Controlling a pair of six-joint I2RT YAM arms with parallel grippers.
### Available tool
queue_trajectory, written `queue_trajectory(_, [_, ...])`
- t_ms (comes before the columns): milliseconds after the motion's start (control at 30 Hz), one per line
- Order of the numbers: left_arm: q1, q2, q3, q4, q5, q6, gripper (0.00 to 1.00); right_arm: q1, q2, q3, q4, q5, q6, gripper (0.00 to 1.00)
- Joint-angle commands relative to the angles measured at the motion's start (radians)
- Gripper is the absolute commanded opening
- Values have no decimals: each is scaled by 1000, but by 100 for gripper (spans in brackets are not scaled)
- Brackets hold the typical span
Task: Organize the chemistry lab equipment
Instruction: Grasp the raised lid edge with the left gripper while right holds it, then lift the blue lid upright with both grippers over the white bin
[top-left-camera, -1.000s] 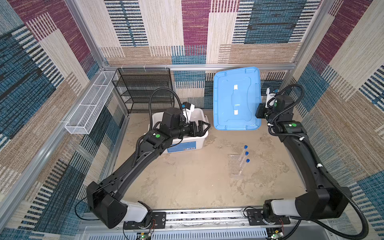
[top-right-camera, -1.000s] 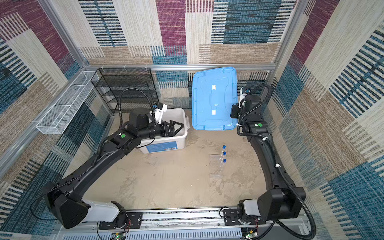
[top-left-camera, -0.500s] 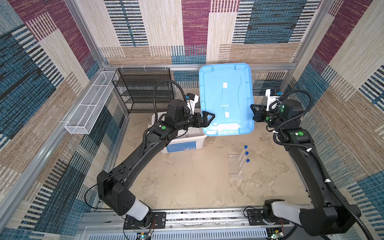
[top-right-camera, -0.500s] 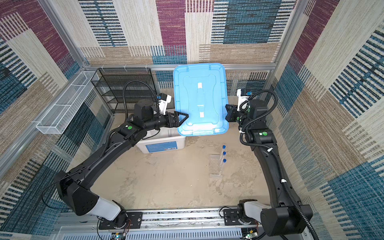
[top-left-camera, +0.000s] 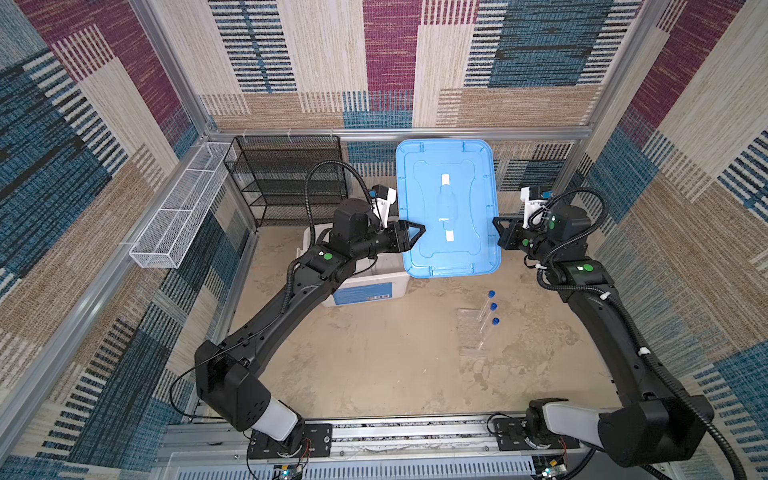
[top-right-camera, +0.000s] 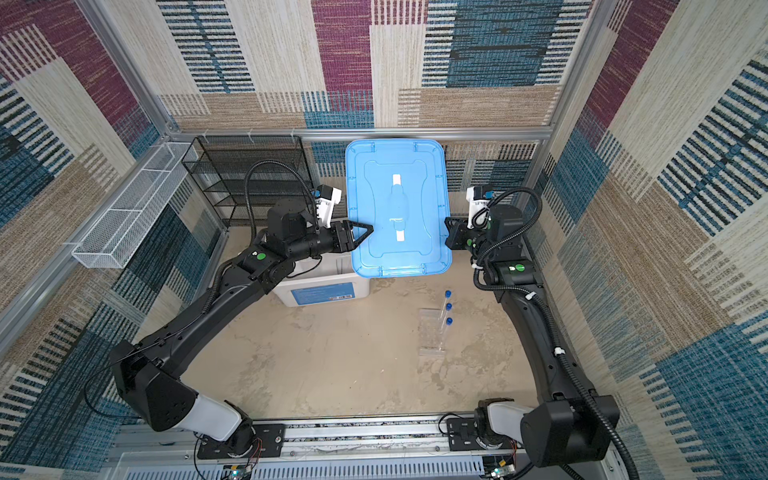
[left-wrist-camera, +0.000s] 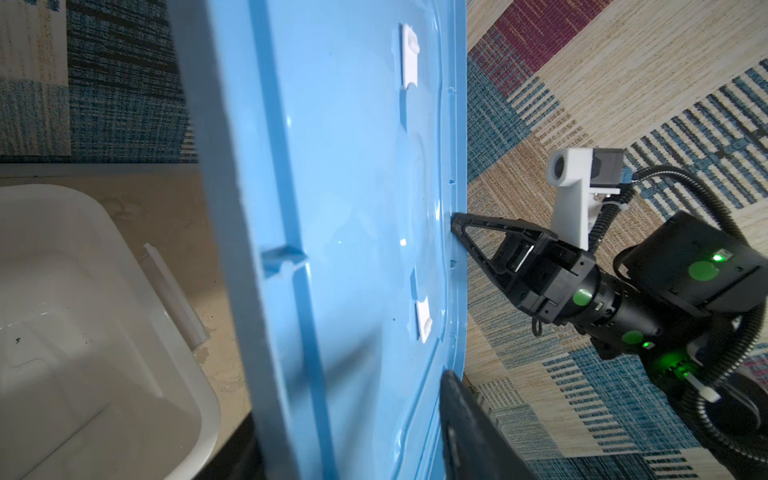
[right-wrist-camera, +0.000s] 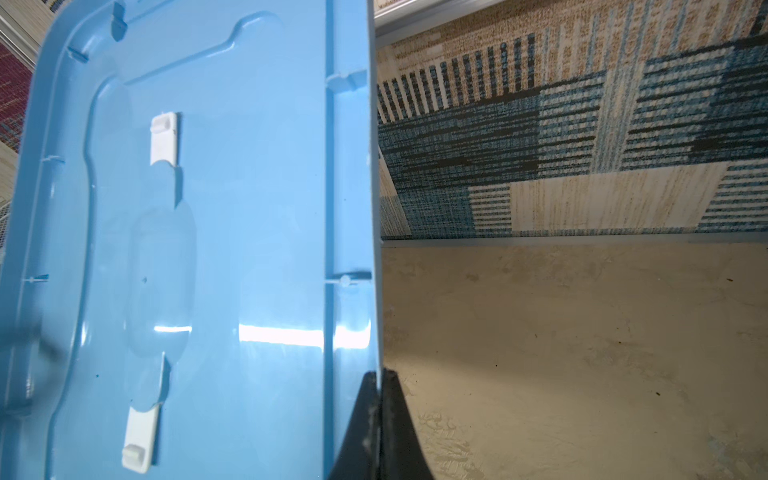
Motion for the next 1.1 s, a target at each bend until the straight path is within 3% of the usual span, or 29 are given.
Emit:
queue_trajectory(0, [-1, 1, 0, 25, 8, -18, 41, 18, 13, -2, 59, 41, 6, 0])
queue_trajectory(133, [6, -6, -2, -2, -16, -17, 18, 56, 39, -2, 72, 53, 6, 0])
queue_trajectory(267, [36, -20, -15, -18, -13, -41, 12, 81, 74, 16, 68, 43, 11, 7])
queue_trajectory(333, [57, -35, -25, -26, -11, -41, 11, 89, 86, 25, 72, 27, 15, 17])
queue_trajectory(433, [87, -72, -38, -49, -27, -18, 8, 96, 104, 46, 73, 22, 28, 46])
queue_trajectory(500, [103, -103, -27, -105, -69, 35, 8, 99, 119, 77, 57, 22, 36, 58])
queue_trajectory(800, [118, -220, 152, -505, -440, 469, 7, 119, 211, 281, 28, -89, 118, 89])
queue_trajectory(933, [116, -283, 145, -602, -594, 596, 7, 152, 333, 476, -55, -212, 149, 90])
queue_trajectory(1033, [116, -332, 115, -639, -708, 665, 7, 203, 388, 583, -78, -194, 144, 91])
queue_trajectory(1067, [115, -339, 114, -654, -754, 690, 7, 218, 408, 625, -88, -188, 140, 97])
